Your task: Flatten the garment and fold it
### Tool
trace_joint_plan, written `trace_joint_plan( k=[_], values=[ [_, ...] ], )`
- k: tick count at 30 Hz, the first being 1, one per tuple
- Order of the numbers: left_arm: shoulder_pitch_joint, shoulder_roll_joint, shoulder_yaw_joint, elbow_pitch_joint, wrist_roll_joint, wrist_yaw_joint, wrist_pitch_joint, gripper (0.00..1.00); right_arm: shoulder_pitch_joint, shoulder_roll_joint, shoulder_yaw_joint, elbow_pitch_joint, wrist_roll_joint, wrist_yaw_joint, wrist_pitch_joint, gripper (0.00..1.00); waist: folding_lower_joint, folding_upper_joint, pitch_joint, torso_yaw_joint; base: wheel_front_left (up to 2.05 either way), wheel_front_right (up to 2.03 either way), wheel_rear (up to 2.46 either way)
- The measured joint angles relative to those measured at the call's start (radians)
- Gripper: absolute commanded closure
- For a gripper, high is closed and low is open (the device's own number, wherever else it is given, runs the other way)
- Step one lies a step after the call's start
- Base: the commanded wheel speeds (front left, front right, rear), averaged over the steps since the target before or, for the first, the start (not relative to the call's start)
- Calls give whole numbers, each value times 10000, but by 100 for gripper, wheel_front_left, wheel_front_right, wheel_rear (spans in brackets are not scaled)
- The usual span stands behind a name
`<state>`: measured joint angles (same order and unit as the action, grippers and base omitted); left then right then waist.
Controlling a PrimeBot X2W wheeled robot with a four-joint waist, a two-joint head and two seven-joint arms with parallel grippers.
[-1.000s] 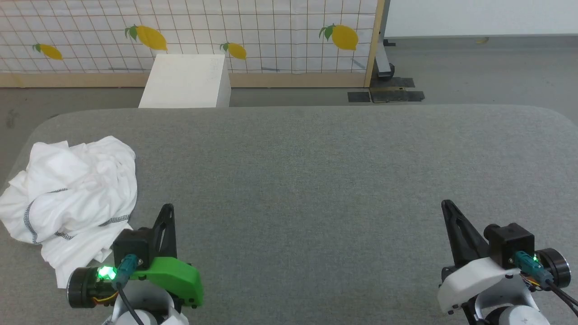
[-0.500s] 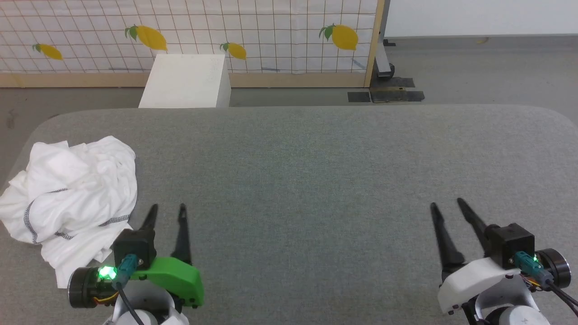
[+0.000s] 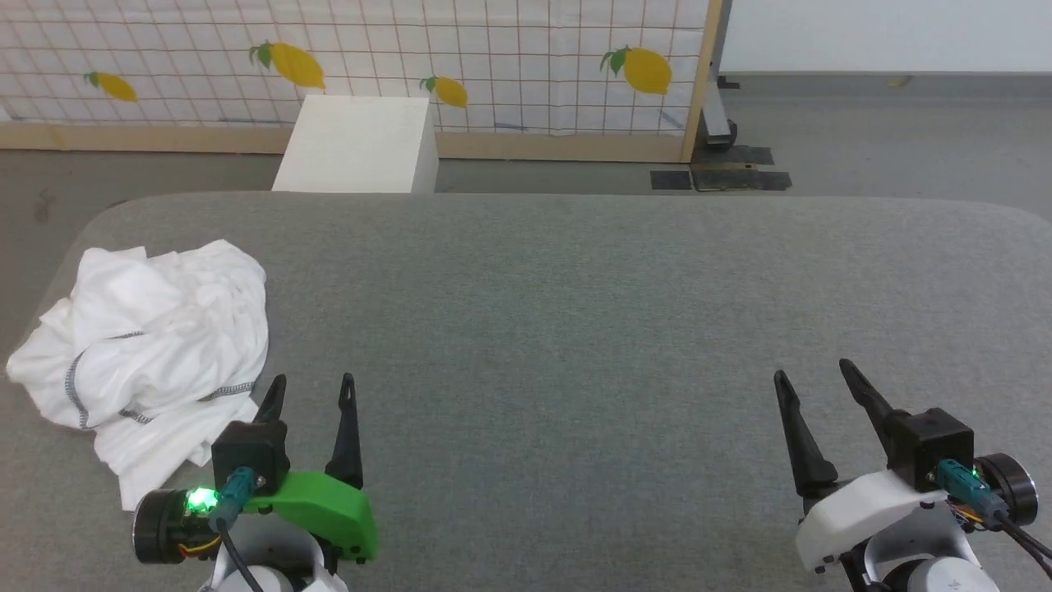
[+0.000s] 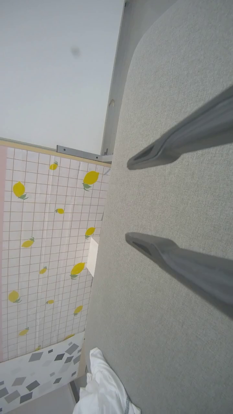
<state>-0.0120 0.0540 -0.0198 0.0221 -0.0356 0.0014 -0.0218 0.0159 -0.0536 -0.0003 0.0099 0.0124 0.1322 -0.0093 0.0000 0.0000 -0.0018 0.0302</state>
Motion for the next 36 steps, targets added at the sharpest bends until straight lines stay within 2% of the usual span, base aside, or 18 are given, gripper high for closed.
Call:
trace_joint_plan(
  k=[23,36],
  values=[
    [-2,111,-84,207,-491,347,-474,0,-1,2,242,94,155,0,-176,0,0,0,19,1690,-1,-1,-1],
    [1,184,-105,311,-706,497,-771,0,-4,2,387,146,173,0,-265,0,0,0,46,2419,-1,-1,-1]
  ],
)
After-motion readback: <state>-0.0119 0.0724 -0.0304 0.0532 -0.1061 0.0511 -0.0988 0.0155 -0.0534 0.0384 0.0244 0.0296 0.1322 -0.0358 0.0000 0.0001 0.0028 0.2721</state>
